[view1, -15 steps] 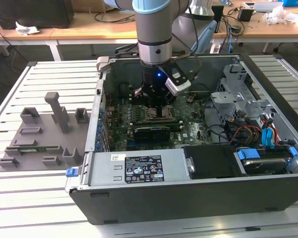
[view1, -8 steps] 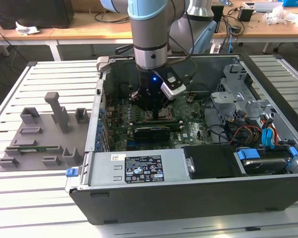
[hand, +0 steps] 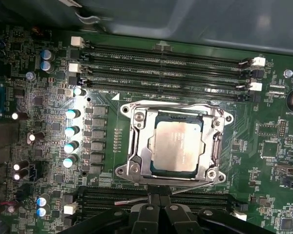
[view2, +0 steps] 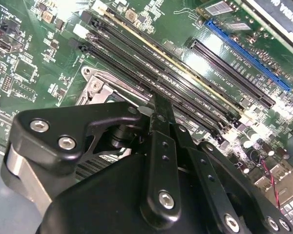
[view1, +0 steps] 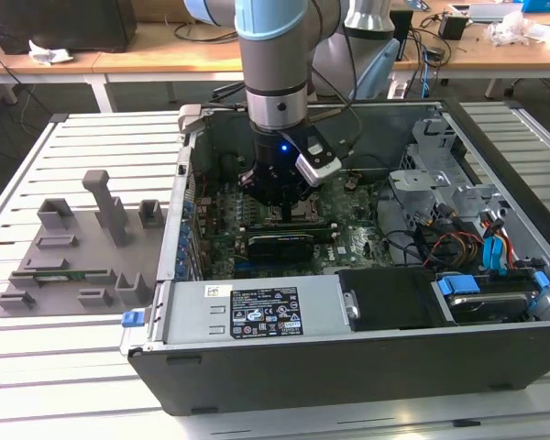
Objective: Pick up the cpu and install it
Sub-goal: 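Install the second cpu locking lever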
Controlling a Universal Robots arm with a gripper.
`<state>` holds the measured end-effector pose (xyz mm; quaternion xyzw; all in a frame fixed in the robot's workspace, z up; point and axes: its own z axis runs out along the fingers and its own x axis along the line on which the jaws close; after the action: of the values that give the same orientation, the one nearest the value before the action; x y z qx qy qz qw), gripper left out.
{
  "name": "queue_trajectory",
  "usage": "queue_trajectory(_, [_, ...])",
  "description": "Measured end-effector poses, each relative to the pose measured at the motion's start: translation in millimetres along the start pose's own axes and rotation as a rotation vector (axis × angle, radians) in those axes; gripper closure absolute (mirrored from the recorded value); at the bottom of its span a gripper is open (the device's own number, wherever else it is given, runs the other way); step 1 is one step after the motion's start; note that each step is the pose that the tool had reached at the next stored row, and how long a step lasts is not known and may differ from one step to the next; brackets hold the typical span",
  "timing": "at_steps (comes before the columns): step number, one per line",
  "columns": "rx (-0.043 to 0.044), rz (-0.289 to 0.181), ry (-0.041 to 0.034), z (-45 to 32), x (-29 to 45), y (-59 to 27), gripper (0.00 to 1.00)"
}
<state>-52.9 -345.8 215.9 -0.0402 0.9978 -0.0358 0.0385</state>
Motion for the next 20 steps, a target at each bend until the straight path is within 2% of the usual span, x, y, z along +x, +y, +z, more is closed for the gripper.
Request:
queue_trajectory(6, [0.0002, 0.0, -0.0002, 1.2, 5.6, 0.2, 0.89])
queue_trajectory(11, [-0.0001, 0.0, -0.0004, 1.5, 6.6, 0.4, 0.89])
queue_trajectory(13, [0.0, 0.001, -0.0003, 1.6, 9.6, 0.5, 0.89])
queue_trajectory(16, [-0.0049, 0.001, -0.0006, 1.9, 12.9, 0.6, 0.89])
queue_trajectory(20, [-0.0174, 0.003, -0.0016, 2.2, 16.5, -3.4, 0.89])
